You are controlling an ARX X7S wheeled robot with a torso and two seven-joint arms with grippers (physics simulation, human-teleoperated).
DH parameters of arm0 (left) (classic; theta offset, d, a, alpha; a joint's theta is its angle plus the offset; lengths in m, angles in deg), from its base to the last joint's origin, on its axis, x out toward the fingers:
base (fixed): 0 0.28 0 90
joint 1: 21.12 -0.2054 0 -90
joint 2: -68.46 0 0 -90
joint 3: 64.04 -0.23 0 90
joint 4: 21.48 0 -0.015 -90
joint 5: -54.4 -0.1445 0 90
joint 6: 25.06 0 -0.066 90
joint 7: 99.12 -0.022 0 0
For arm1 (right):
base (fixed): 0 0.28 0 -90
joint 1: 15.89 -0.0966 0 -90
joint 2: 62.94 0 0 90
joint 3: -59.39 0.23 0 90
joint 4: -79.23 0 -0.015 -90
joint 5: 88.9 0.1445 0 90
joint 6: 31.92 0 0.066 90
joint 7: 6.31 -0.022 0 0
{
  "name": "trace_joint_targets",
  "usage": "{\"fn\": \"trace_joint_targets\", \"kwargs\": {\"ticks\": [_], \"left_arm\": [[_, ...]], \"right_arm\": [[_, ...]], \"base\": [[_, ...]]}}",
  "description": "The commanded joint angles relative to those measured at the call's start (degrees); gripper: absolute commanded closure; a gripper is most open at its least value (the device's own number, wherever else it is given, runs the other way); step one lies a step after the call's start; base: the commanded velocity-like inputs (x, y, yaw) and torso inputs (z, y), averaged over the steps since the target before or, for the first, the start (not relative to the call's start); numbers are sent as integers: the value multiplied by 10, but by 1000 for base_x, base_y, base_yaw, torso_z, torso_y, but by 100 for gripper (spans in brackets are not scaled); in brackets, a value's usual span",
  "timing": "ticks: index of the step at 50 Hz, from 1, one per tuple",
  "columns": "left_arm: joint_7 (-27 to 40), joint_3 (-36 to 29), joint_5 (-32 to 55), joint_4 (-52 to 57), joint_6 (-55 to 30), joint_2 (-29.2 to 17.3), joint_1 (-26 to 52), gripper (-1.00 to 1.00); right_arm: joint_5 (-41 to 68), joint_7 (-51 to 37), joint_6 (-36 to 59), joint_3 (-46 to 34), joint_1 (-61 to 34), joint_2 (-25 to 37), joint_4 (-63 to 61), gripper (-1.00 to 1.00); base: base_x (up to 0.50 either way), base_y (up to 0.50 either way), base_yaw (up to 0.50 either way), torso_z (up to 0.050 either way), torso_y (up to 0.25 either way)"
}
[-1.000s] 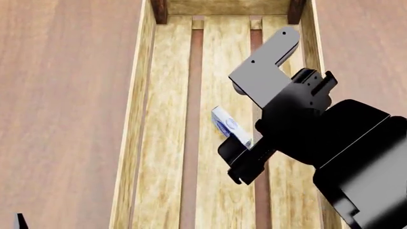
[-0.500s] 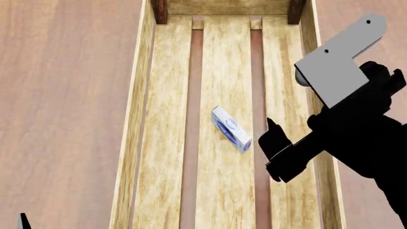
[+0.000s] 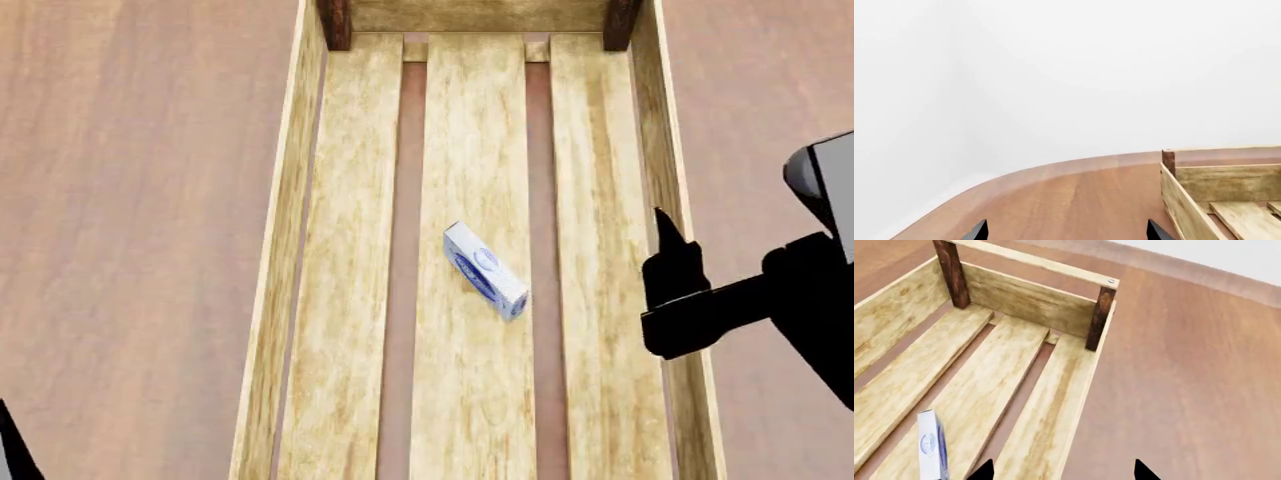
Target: Pick up the cream cheese and put it in the tray.
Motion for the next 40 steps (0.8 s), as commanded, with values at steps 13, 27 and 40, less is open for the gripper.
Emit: {"fn": "trace_joint_targets", "kwargs": {"ticks": [13,27,40], "left_arm": [[-44,73,200,113,-339,-95,290,-100],[-56,84,280,91,-486,-104,468,-100],[-27,99,367,110,-652,-96,645,-100]], "right_arm": [[-34,-34,-135,75,101,-33,14,-100],[-60,-44,-169,72,93,-50,28,-100],[-23,-86,-167,126,55,-71,10,-100]], "base": [[0,0,0,0,0],[0,0,0,0,0],[0,0,0,0,0]]}}
